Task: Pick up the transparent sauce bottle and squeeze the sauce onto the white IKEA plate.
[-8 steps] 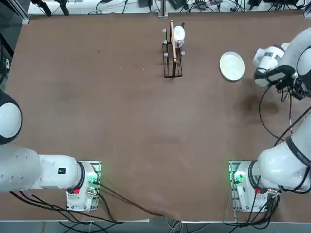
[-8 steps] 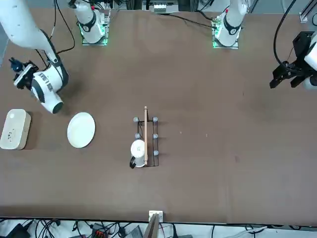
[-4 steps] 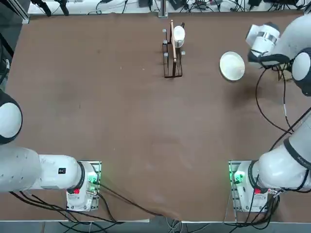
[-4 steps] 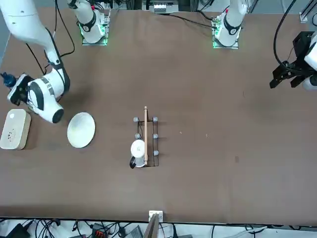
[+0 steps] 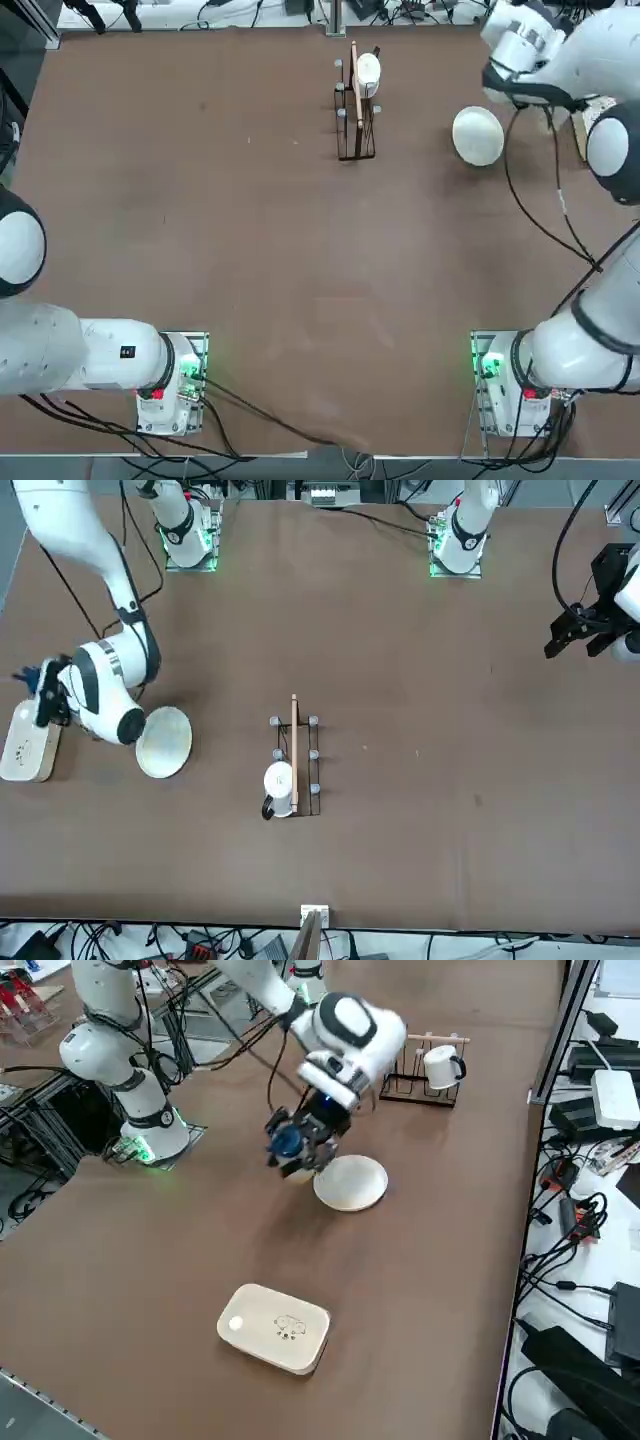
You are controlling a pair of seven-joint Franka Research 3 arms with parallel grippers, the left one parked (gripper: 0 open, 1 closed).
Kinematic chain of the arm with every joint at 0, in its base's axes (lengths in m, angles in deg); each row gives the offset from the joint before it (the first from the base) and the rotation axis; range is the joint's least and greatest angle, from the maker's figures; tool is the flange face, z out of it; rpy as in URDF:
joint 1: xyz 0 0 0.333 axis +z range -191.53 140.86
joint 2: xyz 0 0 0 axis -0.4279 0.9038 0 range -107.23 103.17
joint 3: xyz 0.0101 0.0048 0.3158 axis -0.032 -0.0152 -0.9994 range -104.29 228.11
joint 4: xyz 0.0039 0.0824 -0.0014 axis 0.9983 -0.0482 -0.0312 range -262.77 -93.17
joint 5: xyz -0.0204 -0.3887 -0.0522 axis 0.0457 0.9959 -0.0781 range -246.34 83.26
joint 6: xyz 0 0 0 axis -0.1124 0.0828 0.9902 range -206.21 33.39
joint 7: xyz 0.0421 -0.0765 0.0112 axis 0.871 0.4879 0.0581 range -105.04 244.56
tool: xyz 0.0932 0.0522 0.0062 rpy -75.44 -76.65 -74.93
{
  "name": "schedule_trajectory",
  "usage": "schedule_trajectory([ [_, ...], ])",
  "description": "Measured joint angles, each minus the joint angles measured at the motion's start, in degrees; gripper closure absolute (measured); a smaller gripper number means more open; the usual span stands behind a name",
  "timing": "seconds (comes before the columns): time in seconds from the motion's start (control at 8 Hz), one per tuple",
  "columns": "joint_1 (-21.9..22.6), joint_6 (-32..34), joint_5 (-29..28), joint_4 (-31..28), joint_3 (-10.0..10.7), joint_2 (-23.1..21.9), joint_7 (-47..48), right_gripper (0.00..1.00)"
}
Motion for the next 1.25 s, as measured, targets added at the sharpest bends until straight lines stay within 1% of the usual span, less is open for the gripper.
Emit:
schedule_trajectory([
  [0.12, 0.43, -0.05, -2.35, 1.57, -2.01, 0.69, -2.66, 0.67],
  [0.25, 0.79, -0.12, -6.01, 3.25, -3.91, 1.58, -6.0, 0.67],
  [0.5, 1.33, -0.31, -16.47, 9.16, -6.5, 2.63, -16.31, 0.67],
  [0.62, 1.39, -0.68, -20.81, 12.04, -6.92, 3.23, -21.22, 0.67],
  [0.75, 1.33, -2.25, -23.98, 13.66, -6.98, 4.34, -24.23, 0.67],
  [0.88, 1.32, -4.63, -27.43, 14.25, -7.0, 5.92, -25.49, 0.67],
  [1.12, 1.42, -9.04, -36.93, 14.51, -7.12, 8.92, -27.59, 0.67],
  [1.25, 1.38, -10.14, -40.93, 14.61, -7.12, 9.8, -28.65, 0.67],
])
